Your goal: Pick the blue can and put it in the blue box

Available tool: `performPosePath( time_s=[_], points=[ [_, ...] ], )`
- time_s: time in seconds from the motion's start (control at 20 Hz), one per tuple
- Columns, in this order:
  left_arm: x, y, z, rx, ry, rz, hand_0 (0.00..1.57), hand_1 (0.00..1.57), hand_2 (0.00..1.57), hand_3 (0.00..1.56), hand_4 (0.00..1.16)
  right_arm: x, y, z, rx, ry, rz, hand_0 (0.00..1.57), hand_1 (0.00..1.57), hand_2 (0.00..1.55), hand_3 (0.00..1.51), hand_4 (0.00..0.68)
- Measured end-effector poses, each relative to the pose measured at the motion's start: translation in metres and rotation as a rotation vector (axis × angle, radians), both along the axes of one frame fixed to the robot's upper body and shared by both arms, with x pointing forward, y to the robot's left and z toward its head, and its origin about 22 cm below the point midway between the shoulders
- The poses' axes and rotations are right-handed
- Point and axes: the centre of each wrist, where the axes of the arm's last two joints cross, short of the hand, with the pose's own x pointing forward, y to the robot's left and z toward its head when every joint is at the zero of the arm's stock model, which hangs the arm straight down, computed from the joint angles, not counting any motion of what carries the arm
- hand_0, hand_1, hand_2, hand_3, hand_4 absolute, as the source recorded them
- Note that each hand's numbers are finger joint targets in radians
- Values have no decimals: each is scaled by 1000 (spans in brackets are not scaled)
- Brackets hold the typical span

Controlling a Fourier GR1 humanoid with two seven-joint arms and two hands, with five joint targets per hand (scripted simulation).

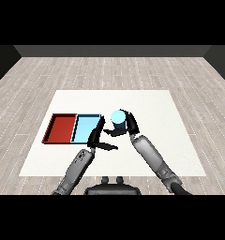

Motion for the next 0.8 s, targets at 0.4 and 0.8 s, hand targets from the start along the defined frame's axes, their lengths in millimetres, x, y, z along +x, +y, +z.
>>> performPosePath(
  time_s=[0.4,0.8],
  points=[
    [6,-5,-7,24,47,5,0,0,0,0,0,-1,0,-4,-14,-12,4,1471,1471,1450,1385,588],
    [16,-14,-11,30,61,8,0,0,0,0,0,-4,4,0,-13,-8,21,1489,1489,1453,1380,556]
  ],
)
